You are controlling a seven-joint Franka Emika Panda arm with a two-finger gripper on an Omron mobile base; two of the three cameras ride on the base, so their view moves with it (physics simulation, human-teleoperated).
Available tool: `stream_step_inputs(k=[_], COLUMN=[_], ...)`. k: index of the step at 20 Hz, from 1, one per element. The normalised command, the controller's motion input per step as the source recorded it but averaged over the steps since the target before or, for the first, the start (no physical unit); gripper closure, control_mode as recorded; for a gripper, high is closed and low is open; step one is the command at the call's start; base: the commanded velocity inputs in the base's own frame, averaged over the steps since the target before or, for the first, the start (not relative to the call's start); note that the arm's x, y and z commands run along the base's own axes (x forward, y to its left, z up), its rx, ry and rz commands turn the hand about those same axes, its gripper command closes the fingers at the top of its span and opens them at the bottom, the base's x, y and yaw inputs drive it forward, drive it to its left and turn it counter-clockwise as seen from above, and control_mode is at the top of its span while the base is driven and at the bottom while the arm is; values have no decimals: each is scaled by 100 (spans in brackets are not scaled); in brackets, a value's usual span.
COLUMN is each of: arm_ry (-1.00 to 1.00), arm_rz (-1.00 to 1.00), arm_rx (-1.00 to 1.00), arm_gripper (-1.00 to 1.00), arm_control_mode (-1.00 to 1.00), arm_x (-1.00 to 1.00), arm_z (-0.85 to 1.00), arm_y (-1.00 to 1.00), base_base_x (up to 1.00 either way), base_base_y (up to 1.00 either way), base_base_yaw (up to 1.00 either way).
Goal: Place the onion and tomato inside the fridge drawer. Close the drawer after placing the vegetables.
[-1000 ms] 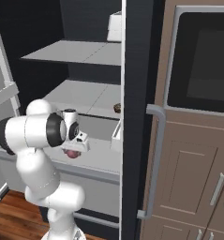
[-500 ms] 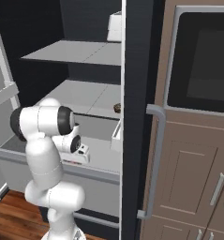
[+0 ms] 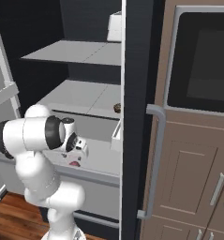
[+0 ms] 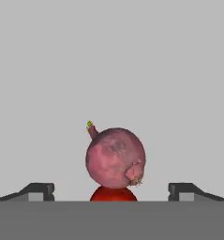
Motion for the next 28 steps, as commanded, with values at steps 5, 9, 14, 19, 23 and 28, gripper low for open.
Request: stream_step_inputs(k=[5,9,14,19,23,28], arm_ry=[-35,-26,-8,2,4,21], arm_rz=[4,5,2,0,0,0], arm_rx=[0,0,0,0,0,0], arm_gripper=[-100,-100,-100,-100,-100,-100], arm_control_mode=[-100,-100,-100,-100,-100,-100], arm_x=[-32,-68,-63,-83,-79,-51], arm_z=[100,100,100,51,24,2], arm_y=[6,4,18,28,36,58], base_base_x=[0,0,0,0,0,0], base_base_y=[0,0,0,0,0,0], base_base_yaw=[0,0,0,0,0,0])
